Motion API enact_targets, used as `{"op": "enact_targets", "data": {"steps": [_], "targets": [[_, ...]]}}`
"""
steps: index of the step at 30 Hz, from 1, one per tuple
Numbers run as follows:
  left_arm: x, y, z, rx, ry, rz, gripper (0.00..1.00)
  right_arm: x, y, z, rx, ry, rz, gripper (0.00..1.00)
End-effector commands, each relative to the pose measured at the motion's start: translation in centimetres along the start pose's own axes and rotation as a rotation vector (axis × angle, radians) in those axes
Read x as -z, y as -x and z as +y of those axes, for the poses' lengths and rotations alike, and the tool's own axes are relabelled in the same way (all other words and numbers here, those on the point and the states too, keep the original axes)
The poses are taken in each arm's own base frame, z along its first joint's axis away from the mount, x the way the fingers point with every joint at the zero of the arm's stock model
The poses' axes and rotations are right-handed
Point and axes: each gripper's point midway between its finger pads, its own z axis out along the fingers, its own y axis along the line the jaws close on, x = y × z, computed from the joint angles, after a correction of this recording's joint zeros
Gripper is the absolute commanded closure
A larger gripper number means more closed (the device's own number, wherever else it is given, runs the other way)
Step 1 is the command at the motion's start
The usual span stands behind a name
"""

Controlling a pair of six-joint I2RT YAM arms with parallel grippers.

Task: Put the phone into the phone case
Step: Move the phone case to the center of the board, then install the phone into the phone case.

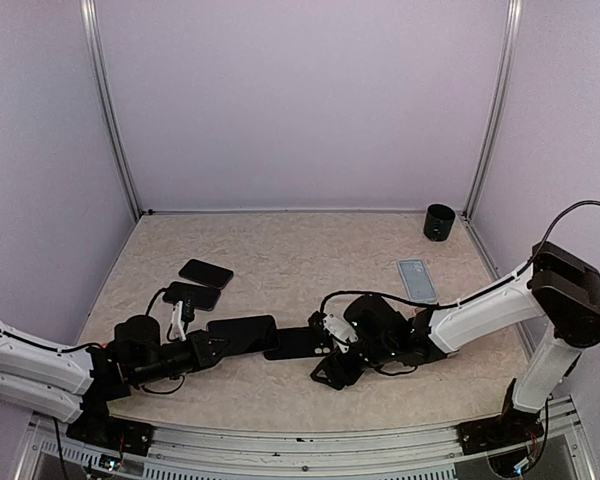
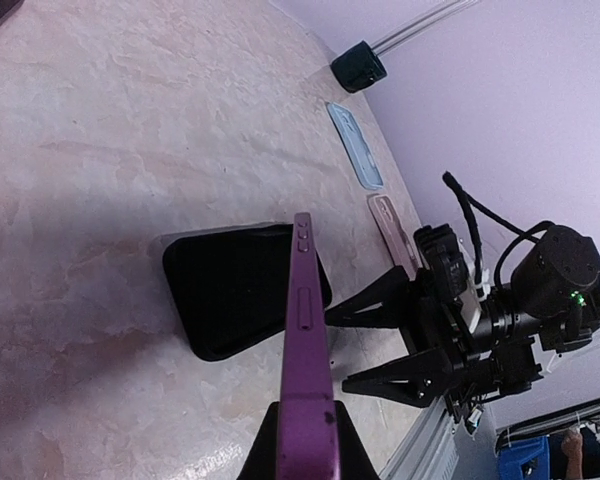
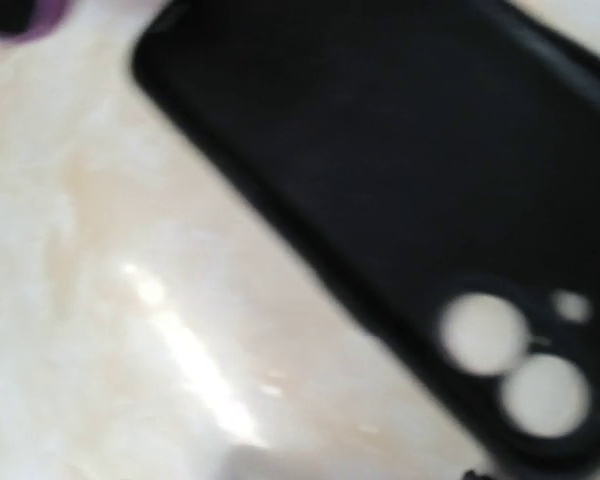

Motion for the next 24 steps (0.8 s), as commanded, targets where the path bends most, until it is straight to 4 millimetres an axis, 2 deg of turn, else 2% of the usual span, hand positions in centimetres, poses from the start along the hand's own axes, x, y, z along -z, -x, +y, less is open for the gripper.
{"op": "enact_targets", "data": {"steps": [1,8,16,20,24], "targets": [[0.4,1.4,-0.8,0.011,-0.011,-0.064,1.00,-0.5,-1.1,1.1,0.065,0.020,0.041,0.32],[0.3,1.5,-0.3,0.060,0.024,-0.062,1.00,2.1,0.1,-0.2,0.142,-0.076,-0.005,0.27],[-1.2,1.0,-0.7,0.109,0.037,-0.016,1.00,5.6,3.7,-2.1,0.095,-0.091,-0.115,0.24],[-2.1,1.1,-1.1,0.105,0.041,-0.008,1.00,6.4,5.0,-2.8,0.002,-0.048,-0.160,0.17],[-3.3,0.8,-1.8,0.104,0.029,0.018,1.00,6.2,5.9,-2.6,-0.019,-0.018,-0.179,0.10]]}}
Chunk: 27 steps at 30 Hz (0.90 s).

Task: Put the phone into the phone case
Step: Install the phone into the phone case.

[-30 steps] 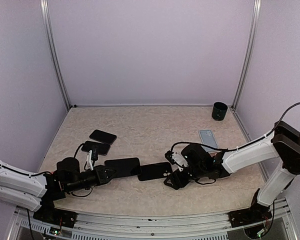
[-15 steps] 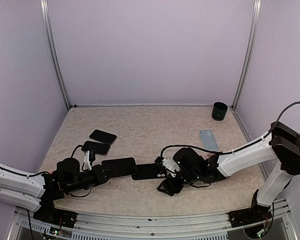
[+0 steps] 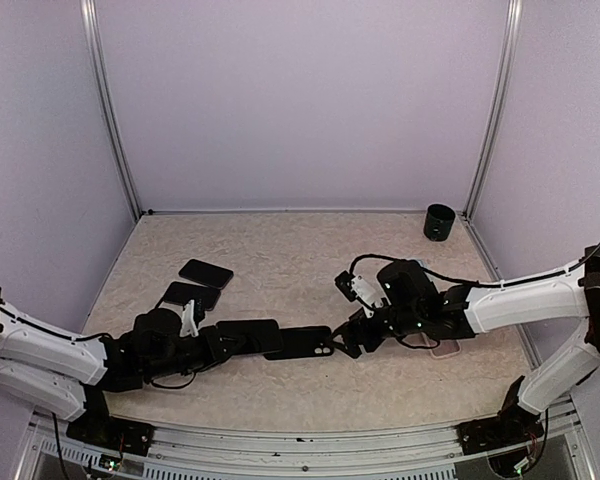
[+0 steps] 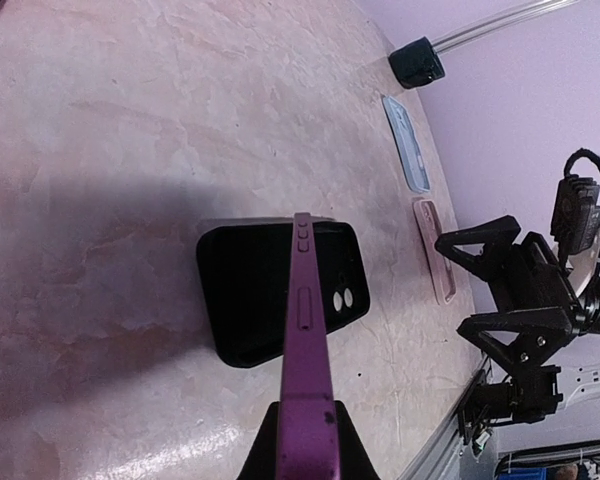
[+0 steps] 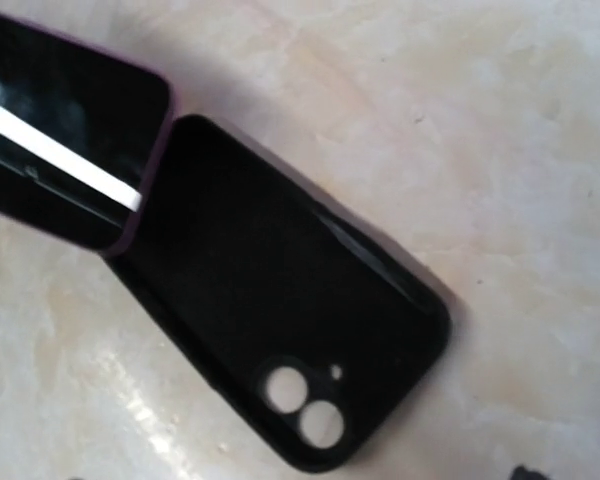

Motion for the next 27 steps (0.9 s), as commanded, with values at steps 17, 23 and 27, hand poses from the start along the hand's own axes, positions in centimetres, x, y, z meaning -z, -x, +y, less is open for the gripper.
{"op": "enact_targets", "data": {"steps": [17,23,27], "targets": [[-4.5,-1.4,-4.2,0.073,-0.111,0.112,1.00,-3.5,-1.3,0.3,-0.186,0.112,0.059,0.07],[-5.3,-1.6,-4.4,0.076,-0.091,0.149,1.00,-4.3,-2.0,0.1,-0.218,0.122,0.077,0.07],[-5.6,-2.1,-3.8,0.118,-0.080,0.178,1.00,-4.5,-1.8,0.6,-0.212,0.156,0.065,0.07]]}}
